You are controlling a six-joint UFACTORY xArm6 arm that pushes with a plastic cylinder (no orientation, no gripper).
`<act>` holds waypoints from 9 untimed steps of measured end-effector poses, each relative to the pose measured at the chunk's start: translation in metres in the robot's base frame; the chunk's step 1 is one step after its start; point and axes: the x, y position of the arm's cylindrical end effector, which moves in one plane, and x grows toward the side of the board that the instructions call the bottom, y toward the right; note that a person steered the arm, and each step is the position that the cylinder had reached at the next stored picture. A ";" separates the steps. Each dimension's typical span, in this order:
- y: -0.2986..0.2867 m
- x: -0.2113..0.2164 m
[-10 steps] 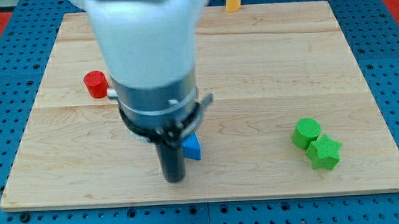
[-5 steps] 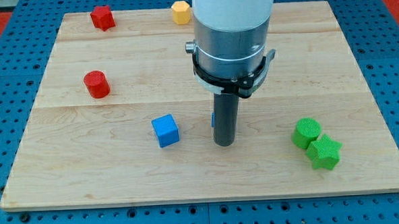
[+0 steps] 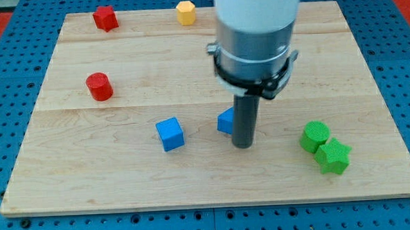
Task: Move blue triangle to the top right of the board
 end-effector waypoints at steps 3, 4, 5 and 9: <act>0.031 0.023; -0.025 0.023; -0.039 -0.012; 0.035 -0.059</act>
